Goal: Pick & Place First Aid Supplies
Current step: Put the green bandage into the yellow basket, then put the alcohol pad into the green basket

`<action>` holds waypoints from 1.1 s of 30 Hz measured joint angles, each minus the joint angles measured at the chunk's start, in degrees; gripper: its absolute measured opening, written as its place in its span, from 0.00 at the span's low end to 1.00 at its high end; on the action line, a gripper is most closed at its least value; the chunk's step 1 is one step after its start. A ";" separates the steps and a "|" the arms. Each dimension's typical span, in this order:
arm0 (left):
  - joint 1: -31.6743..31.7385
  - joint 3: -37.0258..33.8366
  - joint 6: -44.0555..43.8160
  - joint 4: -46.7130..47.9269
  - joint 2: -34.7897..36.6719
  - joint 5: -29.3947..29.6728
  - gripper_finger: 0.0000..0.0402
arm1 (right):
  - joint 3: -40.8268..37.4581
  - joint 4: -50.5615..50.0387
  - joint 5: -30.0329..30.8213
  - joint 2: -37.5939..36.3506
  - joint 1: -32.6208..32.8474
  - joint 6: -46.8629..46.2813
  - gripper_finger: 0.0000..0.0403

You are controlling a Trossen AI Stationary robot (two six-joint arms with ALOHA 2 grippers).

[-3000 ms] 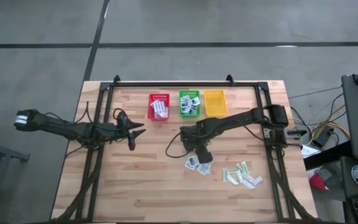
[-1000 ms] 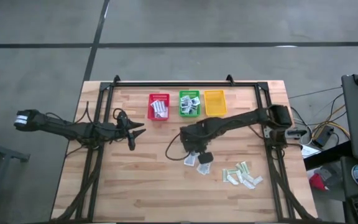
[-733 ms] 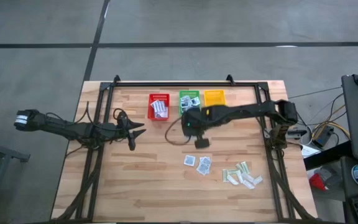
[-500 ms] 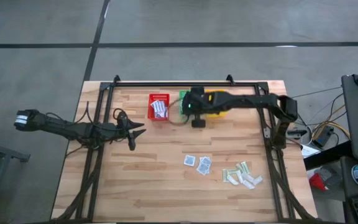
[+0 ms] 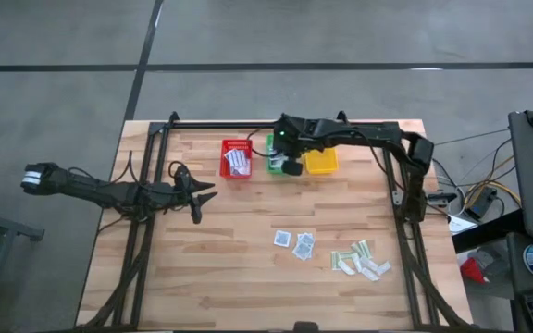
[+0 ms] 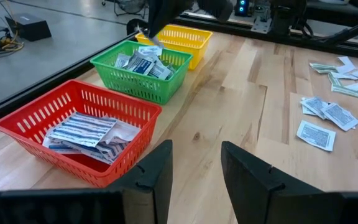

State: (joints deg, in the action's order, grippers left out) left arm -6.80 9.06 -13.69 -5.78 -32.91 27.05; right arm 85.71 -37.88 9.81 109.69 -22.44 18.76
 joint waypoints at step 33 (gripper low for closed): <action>0.00 0.00 -0.02 -0.15 0.00 0.00 0.33 | 7.20 -5.48 1.04 5.05 -0.93 2.24 0.45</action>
State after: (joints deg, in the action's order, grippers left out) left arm -6.80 9.06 -13.72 -5.93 -32.91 27.05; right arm 92.92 -43.36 10.85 114.74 -23.36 20.99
